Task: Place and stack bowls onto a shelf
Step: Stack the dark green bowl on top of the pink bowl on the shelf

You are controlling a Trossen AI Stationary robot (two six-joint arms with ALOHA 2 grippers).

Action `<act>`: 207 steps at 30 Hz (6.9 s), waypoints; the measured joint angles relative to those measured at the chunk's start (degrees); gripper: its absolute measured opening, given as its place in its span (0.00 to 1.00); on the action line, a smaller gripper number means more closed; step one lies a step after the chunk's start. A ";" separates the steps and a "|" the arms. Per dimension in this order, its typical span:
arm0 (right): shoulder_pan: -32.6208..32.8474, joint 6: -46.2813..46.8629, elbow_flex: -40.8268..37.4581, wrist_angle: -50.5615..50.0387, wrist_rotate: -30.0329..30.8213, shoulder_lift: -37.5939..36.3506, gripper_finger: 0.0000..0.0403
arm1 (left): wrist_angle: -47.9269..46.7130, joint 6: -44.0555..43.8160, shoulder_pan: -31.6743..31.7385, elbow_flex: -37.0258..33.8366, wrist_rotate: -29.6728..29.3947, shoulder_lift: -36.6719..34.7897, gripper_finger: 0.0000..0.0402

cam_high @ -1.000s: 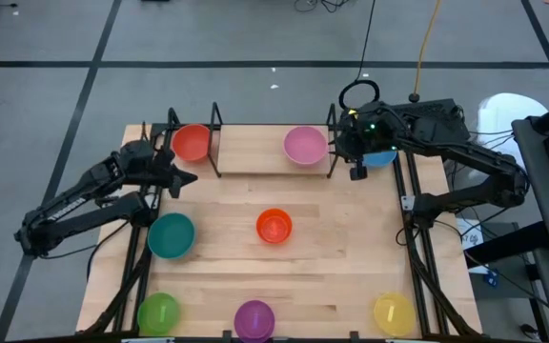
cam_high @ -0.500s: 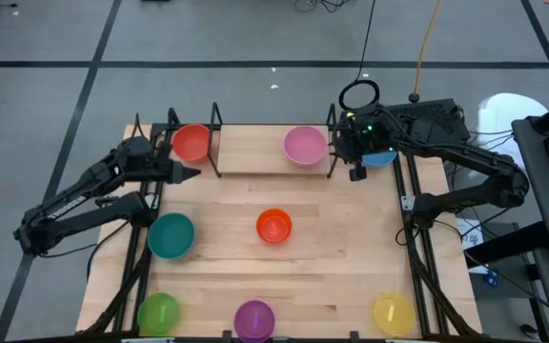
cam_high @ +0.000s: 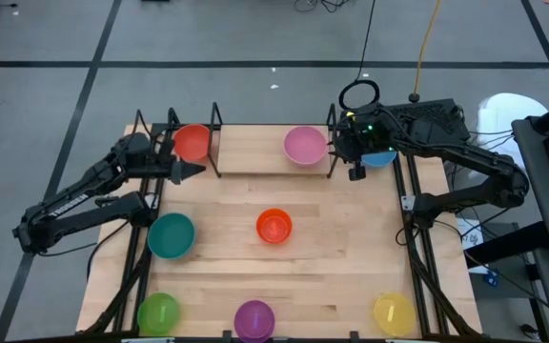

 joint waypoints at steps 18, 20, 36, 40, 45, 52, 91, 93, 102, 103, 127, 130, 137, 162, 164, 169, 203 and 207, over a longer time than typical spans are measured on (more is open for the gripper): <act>-0.02 0.02 -0.02 1.66 -0.02 -0.37 0.24 | 16.38 -4.72 -0.04 -0.11 4.04 5.47 0.18; 0.11 0.13 -0.02 2.29 -0.09 -1.11 0.24 | 18.71 -3.62 -0.43 -0.11 7.41 5.68 0.18; 0.22 0.46 0.00 1.67 -0.46 -12.39 0.24 | 34.54 0.92 -13.80 -0.11 4.43 5.72 0.18; 0.22 0.46 0.00 0.58 -0.48 -14.13 0.24 | 38.12 2.85 -15.43 0.15 3.46 5.68 0.18; 0.22 1.11 0.00 -1.48 -0.50 -15.44 0.24 | 26.31 9.44 -15.85 6.65 1.46 6.99 0.18; 0.22 5.22 0.00 -2.58 -0.52 -16.17 0.24 | -2.17 20.35 -15.94 24.26 -3.78 12.61 0.18; 0.23 5.01 0.00 -2.23 -0.52 -18.38 0.24 | -65.73 -44.03 -48.31 41.39 -22.54 45.76 0.18; 0.24 5.01 0.00 -2.21 -0.52 -18.49 0.24 | -64.40 -46.78 -49.78 39.97 -22.48 45.91 0.18; 0.24 5.01 0.00 -2.20 -0.52 -19.05 0.24 | -54.92 -51.58 -52.24 28.32 -18.21 45.24 0.18; 0.24 5.01 0.00 -2.19 -0.52 -19.12 0.24 | -53.60 -51.58 -52.22 27.38 -17.95 45.26 0.18; 0.24 6.49 0.00 -2.19 -0.51 -19.34 0.24 | -35.75 -51.47 -52.19 14.38 -15.87 45.18 0.18; 0.24 6.49 0.00 -2.19 -0.52 -19.34 0.24 | -35.63 -51.59 -52.19 12.79 -15.85 45.17 0.18; 0.24 6.49 0.00 -2.16 -0.50 -19.34 0.24 | -35.46 -51.55 -52.17 8.62 -15.93 45.17 0.18; 0.24 6.51 0.02 0.42 -0.48 -19.32 0.24 | -36.04 -37.07 -49.86 19.47 -22.80 45.24 0.01; 0.24 6.51 0.02 0.41 -0.48 -19.34 0.24 | -36.23 -34.46 -48.87 22.69 -25.06 45.24 0.01; 0.22 6.51 0.02 0.37 -0.48 -19.34 0.24 | -36.17 -25.87 -45.05 32.73 -30.08 45.24 0.01; 0.22 11.83 0.02 0.35 -4.81 -13.92 0.24 | -39.87 36.02 -19.77 79.17 -18.97 73.16 0.01; 0.22 11.11 0.02 0.35 -4.04 -13.56 0.24 | -40.80 41.19 -17.33 87.10 -18.87 77.67 0.01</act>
